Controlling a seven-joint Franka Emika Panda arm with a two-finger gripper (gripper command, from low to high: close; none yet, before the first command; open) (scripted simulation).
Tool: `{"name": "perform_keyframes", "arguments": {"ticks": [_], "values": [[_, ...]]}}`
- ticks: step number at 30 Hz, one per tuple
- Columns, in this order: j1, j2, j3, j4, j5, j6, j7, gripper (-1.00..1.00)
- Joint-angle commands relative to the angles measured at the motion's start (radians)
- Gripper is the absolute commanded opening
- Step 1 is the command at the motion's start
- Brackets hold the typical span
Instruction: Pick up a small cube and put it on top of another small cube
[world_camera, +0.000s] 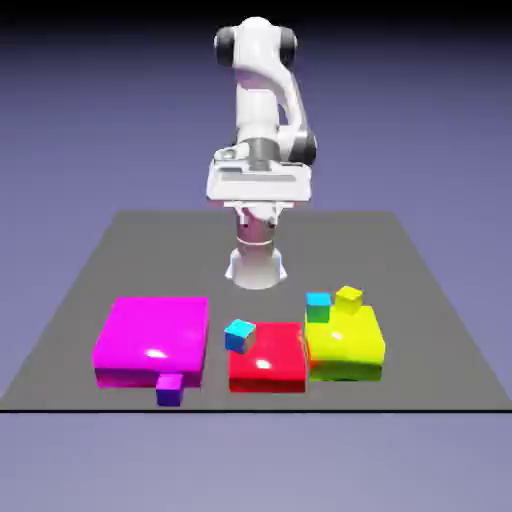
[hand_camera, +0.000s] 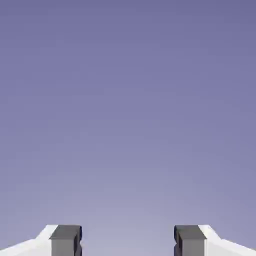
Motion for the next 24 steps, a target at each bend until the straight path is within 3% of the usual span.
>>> {"name": "perform_keyframes", "arguments": {"ticks": [1,24], "values": [[-0.005,0.036,-0.004,0.033,-0.001,-0.035,-0.006,0.00],[-0.114,0.870,-0.100,0.801,-0.026,-0.830,-0.132,0.00]]}}
